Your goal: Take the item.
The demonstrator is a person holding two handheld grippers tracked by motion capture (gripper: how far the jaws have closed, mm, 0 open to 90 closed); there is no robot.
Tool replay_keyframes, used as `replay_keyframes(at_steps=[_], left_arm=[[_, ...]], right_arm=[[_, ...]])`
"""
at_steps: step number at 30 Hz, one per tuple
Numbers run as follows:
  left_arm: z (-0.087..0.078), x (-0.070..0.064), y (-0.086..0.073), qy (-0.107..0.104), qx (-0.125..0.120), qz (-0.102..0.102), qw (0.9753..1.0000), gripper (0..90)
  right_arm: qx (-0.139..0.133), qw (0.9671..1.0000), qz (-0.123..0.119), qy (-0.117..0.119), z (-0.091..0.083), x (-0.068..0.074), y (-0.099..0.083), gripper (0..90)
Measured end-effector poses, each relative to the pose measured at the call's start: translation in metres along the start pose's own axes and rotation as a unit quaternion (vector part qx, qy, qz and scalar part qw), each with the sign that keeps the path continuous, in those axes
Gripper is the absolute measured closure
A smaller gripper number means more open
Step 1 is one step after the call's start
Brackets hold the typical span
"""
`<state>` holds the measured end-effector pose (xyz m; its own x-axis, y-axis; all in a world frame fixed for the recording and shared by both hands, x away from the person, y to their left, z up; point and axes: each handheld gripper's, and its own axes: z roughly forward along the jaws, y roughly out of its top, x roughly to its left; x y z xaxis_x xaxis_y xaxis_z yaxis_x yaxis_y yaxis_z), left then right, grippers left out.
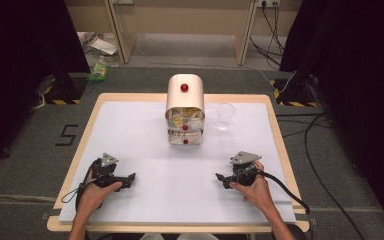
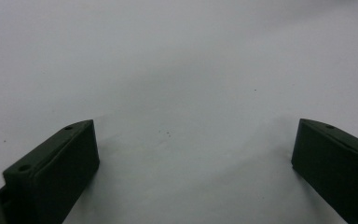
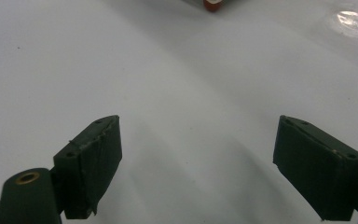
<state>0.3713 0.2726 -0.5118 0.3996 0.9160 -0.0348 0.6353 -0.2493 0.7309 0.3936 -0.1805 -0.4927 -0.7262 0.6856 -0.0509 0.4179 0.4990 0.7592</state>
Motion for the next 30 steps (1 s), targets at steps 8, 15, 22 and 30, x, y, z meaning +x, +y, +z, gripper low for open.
replay_keyframes(at_steps=[8,15,22,30], left_arm=[[0.0,0.0,0.0,0.0,0.0,0.0,1.0,0.0],[0.0,0.0,0.0,0.0,0.0,0.0,1.0,0.0],[0.0,0.0,0.0,0.0,0.0,0.0,1.0,0.0],[0.0,0.0,0.0,0.001,0.0,0.0,1.0,0.0]], right_arm=[[-0.02,0.9998,0.004,-0.002,-0.004,-0.001,0.002,17.2],[-0.035,0.9993,-0.007,-0.007,-0.008,0.003,0.01,17.7],[-0.056,0.9978,-0.034,-0.001,-0.007,0.016,0.022,18.6],[-0.093,0.9937,-0.063,0.007,-0.008,0.024,0.043,21.0]])
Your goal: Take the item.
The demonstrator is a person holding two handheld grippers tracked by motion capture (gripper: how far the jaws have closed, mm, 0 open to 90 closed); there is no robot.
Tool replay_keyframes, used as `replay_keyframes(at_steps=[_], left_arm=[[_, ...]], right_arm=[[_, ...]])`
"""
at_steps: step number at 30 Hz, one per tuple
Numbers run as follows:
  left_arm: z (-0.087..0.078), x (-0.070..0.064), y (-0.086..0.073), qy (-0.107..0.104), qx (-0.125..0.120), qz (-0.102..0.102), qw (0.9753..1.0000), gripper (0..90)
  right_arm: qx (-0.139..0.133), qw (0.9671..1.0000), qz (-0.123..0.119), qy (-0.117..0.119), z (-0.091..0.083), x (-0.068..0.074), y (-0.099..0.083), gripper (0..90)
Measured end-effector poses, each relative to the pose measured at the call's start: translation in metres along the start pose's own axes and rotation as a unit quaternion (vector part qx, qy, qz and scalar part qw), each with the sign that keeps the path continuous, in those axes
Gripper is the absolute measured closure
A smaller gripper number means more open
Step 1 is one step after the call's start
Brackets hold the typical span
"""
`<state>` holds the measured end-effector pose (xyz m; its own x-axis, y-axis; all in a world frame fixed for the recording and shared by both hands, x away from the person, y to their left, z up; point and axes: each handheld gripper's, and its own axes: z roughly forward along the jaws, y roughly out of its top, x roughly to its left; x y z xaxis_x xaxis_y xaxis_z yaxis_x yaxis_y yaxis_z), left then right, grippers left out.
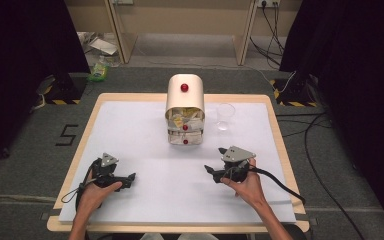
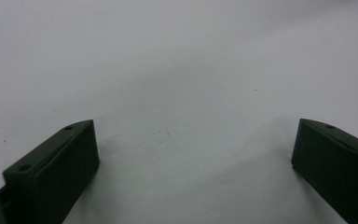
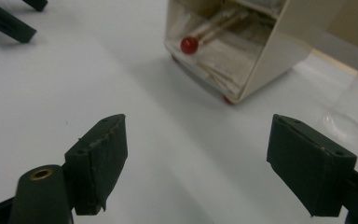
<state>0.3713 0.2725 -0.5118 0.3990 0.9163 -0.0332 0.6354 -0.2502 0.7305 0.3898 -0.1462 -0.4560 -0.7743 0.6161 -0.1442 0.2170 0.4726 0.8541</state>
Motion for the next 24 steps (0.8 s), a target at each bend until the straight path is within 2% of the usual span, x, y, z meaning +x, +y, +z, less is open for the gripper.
replay_keyframes(at_steps=[2,10,16,24], left_arm=[[0.0,0.0,0.0,0.0,0.0,0.0,1.0,0.0],[0.0,0.0,0.0,-0.001,0.0,0.0,1.0,0.0],[0.0,0.0,0.0,0.0,0.0,0.0,1.0,0.0],[0.0,0.0,0.0,-0.001,0.0,0.0,1.0,0.0]], right_arm=[[-0.023,0.9997,-0.005,0.005,0.002,0.001,0.012,22.2],[-0.058,0.9981,-0.019,0.011,0.006,0.004,0.036,24.5],[-0.072,0.997,-0.024,0.014,0.012,0.002,0.052,25.2],[-0.095,0.9942,-0.048,0.017,0.021,0.003,0.081,25.9]])
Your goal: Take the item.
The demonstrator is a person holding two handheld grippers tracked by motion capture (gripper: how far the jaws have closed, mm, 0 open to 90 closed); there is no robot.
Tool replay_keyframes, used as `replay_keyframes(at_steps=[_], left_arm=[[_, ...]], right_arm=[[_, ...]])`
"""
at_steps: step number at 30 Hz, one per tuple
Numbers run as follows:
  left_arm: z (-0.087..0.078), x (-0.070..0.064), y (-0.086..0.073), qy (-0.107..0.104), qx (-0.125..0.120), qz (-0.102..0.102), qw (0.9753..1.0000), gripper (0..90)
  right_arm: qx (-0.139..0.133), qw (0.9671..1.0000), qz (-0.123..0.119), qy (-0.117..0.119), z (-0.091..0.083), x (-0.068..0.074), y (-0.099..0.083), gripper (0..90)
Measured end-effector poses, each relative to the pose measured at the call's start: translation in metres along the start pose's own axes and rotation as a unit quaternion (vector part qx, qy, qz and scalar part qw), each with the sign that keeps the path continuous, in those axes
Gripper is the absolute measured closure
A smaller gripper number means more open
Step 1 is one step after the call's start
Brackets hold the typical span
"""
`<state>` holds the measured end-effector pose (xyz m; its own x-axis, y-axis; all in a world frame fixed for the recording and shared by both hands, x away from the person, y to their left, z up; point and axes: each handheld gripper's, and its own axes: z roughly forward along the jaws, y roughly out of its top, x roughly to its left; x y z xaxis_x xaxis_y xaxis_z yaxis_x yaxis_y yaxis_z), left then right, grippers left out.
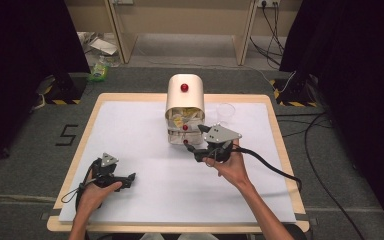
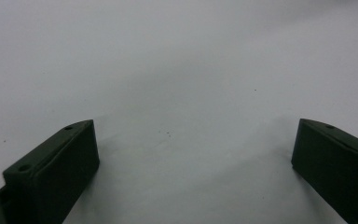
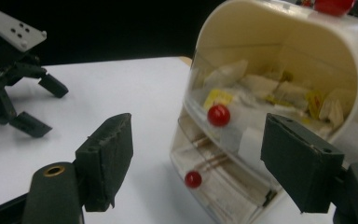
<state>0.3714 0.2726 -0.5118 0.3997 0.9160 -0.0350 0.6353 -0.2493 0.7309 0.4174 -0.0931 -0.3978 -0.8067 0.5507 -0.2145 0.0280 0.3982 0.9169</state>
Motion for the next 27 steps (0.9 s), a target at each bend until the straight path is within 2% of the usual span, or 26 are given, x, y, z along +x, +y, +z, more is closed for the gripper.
replay_keyframes(at_steps=[9,12,21,27], left_arm=[[0.0,0.0,0.0,0.0,0.0,0.0,1.0,0.0],[0.0,0.0,0.0,0.0,0.0,0.0,1.0,0.0],[0.0,0.0,0.0,0.0,0.0,0.0,1.0,0.0],[0.0,0.0,0.0,0.0,0.0,0.0,1.0,0.0]], right_arm=[[-0.007,0.9999,-0.01,-0.007,0.017,-0.008,0.018,26.6],[-0.012,0.9999,-0.006,-0.007,0.021,-0.009,0.022,27.1],[0.005,0.9999,-0.009,-0.011,0.034,-0.013,0.02,27.1],[0.013,0.9999,-0.007,-0.005,0.042,-0.016,0.017,27.1]])
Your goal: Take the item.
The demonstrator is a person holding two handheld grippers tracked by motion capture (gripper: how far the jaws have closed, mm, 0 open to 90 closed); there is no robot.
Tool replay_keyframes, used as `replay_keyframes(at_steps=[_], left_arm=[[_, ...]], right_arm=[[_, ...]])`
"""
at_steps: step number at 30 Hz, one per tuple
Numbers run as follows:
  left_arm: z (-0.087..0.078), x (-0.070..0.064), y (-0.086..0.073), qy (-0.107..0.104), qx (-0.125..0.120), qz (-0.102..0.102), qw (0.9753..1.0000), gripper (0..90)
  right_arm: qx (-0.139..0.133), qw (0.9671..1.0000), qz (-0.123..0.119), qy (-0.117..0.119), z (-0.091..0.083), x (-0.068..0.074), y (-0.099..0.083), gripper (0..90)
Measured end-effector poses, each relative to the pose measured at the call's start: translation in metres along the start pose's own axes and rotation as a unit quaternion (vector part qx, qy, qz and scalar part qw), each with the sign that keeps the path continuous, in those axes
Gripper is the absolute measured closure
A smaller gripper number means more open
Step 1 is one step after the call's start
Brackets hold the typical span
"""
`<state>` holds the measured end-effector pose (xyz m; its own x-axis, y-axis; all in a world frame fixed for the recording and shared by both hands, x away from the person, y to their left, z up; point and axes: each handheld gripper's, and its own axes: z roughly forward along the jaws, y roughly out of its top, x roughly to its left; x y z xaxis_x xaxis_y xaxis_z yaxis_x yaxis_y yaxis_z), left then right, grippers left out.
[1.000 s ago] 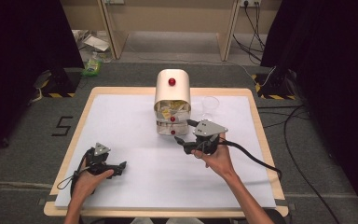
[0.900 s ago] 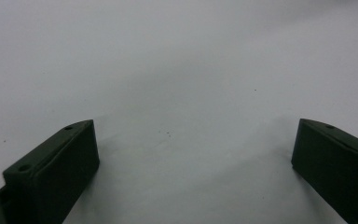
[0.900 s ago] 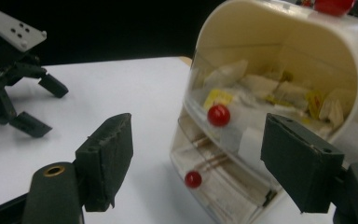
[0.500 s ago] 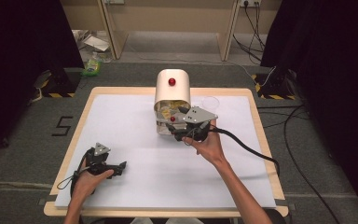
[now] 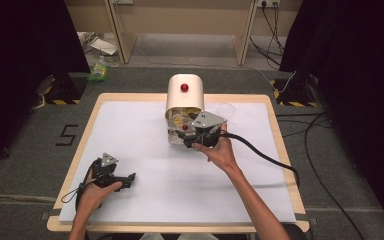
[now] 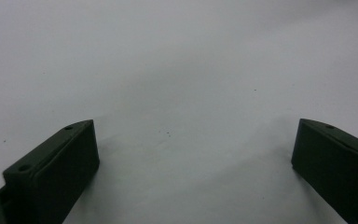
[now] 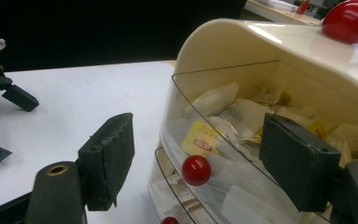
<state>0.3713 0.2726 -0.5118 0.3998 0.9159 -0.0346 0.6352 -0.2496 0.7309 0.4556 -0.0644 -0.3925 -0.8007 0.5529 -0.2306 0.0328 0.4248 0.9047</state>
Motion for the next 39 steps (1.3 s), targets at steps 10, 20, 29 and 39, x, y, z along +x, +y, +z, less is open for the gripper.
replay_keyframes(at_steps=[10,20,29,39], left_arm=[[0.0,0.0,0.0,0.001,0.0,0.0,1.0,0.0],[0.0,0.0,0.0,0.001,-0.001,0.0,1.0,0.0],[0.0,0.0,0.0,0.0,-0.001,0.0,1.0,0.0],[0.0,0.0,0.0,0.0,-0.001,0.0,1.0,0.0]], right_arm=[[0.009,0.9996,0.017,0.02,0.001,0.0,0.0,24.0],[0.011,0.9989,0.018,0.042,-0.01,0.009,-0.001,24.3],[0.017,0.9986,0.008,0.05,-0.021,0.021,-0.005,24.9],[0.02,0.9982,0.005,0.057,-0.028,0.031,-0.007,24.9]])
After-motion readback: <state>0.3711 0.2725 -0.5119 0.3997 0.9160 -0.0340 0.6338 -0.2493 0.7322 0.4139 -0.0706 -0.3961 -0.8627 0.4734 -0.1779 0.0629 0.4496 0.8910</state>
